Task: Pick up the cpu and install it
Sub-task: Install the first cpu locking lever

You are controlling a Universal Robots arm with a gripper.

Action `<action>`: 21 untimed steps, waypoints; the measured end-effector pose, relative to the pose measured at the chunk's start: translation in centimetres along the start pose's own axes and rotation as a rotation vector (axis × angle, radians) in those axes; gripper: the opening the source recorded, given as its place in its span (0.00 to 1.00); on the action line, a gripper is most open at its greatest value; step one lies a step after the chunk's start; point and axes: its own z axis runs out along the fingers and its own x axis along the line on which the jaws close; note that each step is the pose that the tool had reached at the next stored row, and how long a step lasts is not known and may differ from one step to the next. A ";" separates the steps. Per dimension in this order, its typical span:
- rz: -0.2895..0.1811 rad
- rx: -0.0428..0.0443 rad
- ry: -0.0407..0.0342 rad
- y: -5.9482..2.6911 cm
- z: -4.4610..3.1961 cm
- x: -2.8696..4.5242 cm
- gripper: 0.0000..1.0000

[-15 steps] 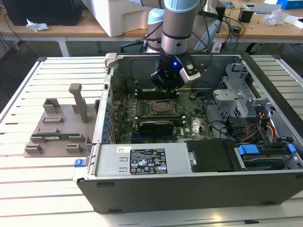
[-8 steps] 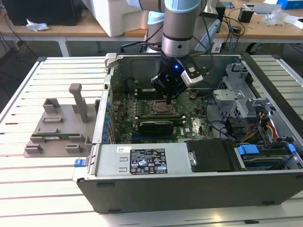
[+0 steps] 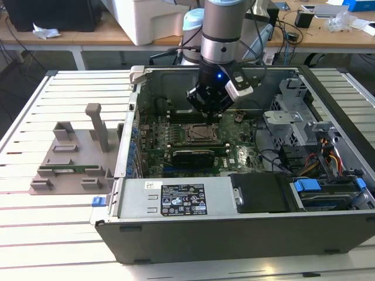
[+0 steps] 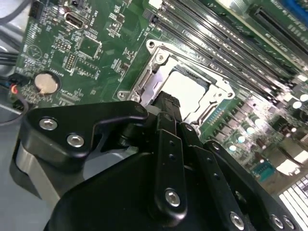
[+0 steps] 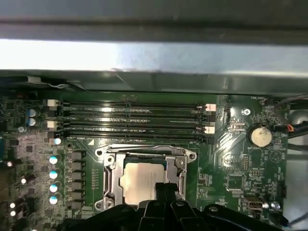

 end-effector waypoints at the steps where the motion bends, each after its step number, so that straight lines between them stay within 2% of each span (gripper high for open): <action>1: 0.000 -0.0001 0.0000 -0.01 -0.26 0.01 0.11; 5: 0.000 0.0000 0.0000 -0.07 -1.62 0.04 0.11; 21: 0.000 0.0000 0.0000 -0.15 -3.80 0.10 0.11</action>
